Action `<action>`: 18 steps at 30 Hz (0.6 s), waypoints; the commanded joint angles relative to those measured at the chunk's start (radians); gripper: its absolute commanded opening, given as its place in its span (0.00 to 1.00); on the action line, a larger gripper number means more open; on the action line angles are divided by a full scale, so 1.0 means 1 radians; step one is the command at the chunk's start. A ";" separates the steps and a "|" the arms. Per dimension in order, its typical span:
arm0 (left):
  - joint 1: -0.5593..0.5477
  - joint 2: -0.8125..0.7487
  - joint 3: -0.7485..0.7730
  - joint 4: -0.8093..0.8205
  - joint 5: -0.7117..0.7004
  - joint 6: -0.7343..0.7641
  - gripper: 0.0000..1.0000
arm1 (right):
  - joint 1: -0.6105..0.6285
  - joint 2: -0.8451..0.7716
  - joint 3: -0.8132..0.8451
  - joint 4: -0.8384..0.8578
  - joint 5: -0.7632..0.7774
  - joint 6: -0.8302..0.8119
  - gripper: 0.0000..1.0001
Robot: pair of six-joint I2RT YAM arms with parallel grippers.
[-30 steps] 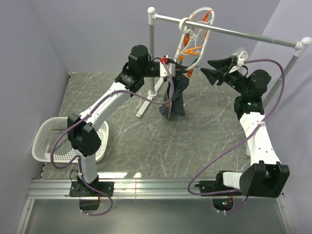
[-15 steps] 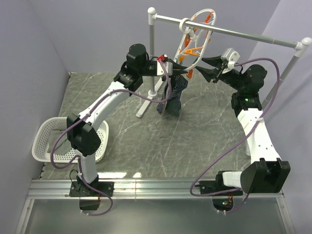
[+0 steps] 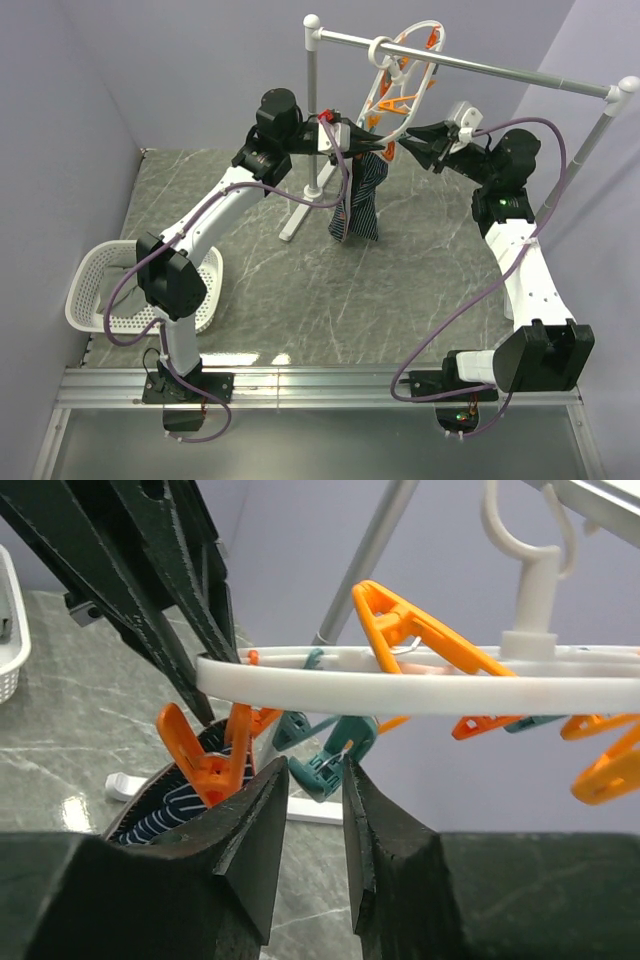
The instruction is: Clip the underwear to the hanger
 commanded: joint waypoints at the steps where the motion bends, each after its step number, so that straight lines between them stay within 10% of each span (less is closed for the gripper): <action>1: 0.002 -0.036 0.036 0.070 0.051 -0.025 0.00 | 0.022 -0.004 0.036 0.010 -0.014 -0.014 0.35; 10: 0.004 -0.050 0.002 0.099 0.032 -0.046 0.03 | 0.033 -0.007 0.073 -0.024 -0.022 0.016 0.00; 18: 0.004 -0.145 -0.212 0.291 -0.143 -0.156 0.43 | 0.036 -0.015 0.192 -0.210 0.060 0.047 0.00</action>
